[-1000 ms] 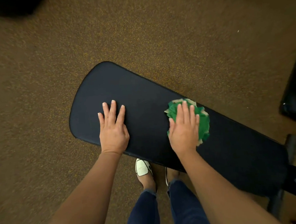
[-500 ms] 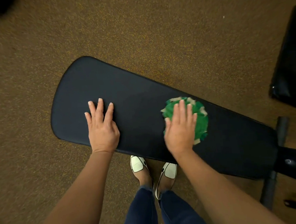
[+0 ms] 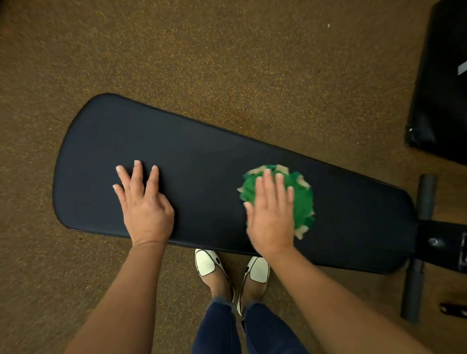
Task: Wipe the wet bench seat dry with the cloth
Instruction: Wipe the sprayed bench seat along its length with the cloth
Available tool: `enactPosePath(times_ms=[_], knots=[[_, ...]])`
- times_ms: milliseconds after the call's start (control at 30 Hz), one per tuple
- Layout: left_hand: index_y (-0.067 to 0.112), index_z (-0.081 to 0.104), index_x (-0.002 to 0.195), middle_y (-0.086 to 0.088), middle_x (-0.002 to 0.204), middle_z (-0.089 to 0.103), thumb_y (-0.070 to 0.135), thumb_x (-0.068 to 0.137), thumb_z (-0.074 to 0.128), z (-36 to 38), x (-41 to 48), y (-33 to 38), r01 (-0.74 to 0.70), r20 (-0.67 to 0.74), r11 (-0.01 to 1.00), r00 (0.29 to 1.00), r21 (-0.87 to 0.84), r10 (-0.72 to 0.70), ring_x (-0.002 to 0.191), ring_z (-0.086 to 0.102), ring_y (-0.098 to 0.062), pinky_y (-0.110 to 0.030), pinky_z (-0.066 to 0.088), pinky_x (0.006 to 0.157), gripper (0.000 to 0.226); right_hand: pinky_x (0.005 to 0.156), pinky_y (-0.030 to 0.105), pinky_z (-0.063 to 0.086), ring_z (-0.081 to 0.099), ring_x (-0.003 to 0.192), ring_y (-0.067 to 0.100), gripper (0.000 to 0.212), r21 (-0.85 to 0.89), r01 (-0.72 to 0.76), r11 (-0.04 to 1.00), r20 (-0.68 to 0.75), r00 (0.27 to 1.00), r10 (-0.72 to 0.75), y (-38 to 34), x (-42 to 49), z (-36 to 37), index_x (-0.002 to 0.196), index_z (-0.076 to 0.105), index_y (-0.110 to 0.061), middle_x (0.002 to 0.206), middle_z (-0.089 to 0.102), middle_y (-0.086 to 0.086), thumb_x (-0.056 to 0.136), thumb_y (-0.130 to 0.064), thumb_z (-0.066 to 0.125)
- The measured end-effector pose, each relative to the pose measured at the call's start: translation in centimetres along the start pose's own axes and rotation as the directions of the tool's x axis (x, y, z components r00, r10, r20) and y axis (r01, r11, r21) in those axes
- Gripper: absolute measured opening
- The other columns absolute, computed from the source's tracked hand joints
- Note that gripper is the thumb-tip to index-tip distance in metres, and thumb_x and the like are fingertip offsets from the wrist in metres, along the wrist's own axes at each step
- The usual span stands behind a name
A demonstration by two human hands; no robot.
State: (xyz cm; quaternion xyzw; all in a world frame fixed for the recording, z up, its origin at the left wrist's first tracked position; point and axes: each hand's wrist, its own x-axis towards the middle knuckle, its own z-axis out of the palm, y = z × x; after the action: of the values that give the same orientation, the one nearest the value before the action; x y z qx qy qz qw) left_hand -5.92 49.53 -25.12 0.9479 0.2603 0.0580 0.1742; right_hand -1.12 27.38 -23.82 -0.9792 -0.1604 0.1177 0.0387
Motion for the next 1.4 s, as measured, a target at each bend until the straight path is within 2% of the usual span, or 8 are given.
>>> enactPosePath(times_ms=[133,300,533,733,967,1167,1300,1400], knots=[[0.005,0.051,0.132,-0.019,0.147,0.036,0.008,0.087,0.033,0.5,-0.1,0.1,0.027,-0.021,1.000,0.999,-0.010,-0.027,0.141,0.013,-0.045,-0.058,0.009,0.114,0.048,0.116,0.051,0.022,0.025,0.144,0.030,0.060,0.002,0.240,0.971,0.008,0.971,-0.240,1.2,4.7,-0.7,0.145,0.037,-0.007,0.154,0.033,0.010,0.097,-0.040,0.025],[0.005,0.051,0.132,-0.019,0.147,0.036,0.011,0.091,0.033,0.5,-0.3,0.5,0.033,-0.015,0.999,0.999,-0.031,-0.033,0.141,0.014,-0.046,-0.059,0.010,0.113,0.045,0.116,0.054,0.019,0.022,0.144,0.034,0.058,0.109,-0.261,0.959,-0.102,0.957,0.272,4.7,1.3,-0.2,0.146,0.034,-0.004,0.155,0.030,0.013,0.099,-0.038,0.030],[0.010,0.047,0.137,-0.016,0.151,0.031,0.029,0.095,0.040,0.4,-0.9,1.5,-0.009,0.022,1.000,1.000,-0.012,0.009,0.143,0.010,-0.041,-0.056,0.006,0.114,0.048,0.116,0.049,0.014,0.020,0.145,0.029,0.058,-0.024,0.287,0.958,0.038,0.958,-0.286,1.6,3.6,-0.4,0.147,0.035,-0.012,0.156,0.029,0.008,0.098,-0.041,0.024],[0.010,0.046,0.138,-0.016,0.152,0.029,0.032,0.094,0.042,0.4,-1.0,1.5,-0.034,0.039,0.999,0.999,0.002,0.034,0.144,0.008,-0.040,-0.056,0.006,0.115,0.050,0.115,0.056,0.019,0.020,0.144,0.034,0.058,0.125,-0.278,0.952,-0.073,0.955,0.288,6.2,-0.1,-0.5,0.146,0.034,-0.005,0.155,0.029,0.013,0.099,-0.039,0.030],[0.010,0.046,0.138,-0.017,0.151,0.030,0.026,0.095,0.040,0.6,-1.5,2.4,-0.067,0.046,0.998,0.997,0.017,0.066,0.143,0.009,-0.041,-0.055,0.006,0.115,0.046,0.117,0.049,0.010,0.012,0.147,0.030,0.057,-0.014,0.245,0.969,0.055,0.968,-0.244,3.7,1.6,-0.7,0.149,0.029,-0.010,0.158,0.023,0.010,0.099,-0.037,0.028],[0.010,0.046,0.138,-0.016,0.152,0.029,0.026,0.095,0.038,0.6,-2.0,3.1,-0.082,0.072,0.996,0.994,0.031,0.080,0.144,0.008,-0.040,-0.054,0.005,0.116,0.047,0.117,0.052,0.015,0.015,0.146,0.033,0.059,0.099,-0.244,0.965,-0.061,0.966,0.250,6.7,-0.8,-0.3,0.148,0.029,-0.005,0.157,0.024,0.013,0.098,-0.038,0.027],[0.009,0.046,0.138,-0.017,0.151,0.030,0.027,0.095,0.035,1.1,-2.1,4.0,-0.117,0.091,0.993,0.989,0.019,0.115,0.144,0.009,-0.041,-0.056,0.007,0.116,0.048,0.115,0.055,0.016,0.018,0.145,0.035,0.058,0.012,0.092,0.996,-0.001,0.996,-0.092,2.6,-5.5,0.9,0.145,0.033,-0.007,0.156,0.027,0.013,0.095,-0.036,0.033],[0.008,0.047,0.137,-0.018,0.151,0.031,0.026,0.095,0.037,1.8,-2.1,5.0,-0.174,0.091,0.985,0.981,0.000,0.174,0.143,0.011,-0.042,-0.057,0.010,0.114,0.047,0.116,0.052,0.022,0.025,0.143,0.031,0.056,0.014,0.365,0.931,0.014,0.931,-0.365,3.0,-2.1,0.5,0.142,0.041,-0.008,0.153,0.034,0.011,0.093,-0.035,0.040]])
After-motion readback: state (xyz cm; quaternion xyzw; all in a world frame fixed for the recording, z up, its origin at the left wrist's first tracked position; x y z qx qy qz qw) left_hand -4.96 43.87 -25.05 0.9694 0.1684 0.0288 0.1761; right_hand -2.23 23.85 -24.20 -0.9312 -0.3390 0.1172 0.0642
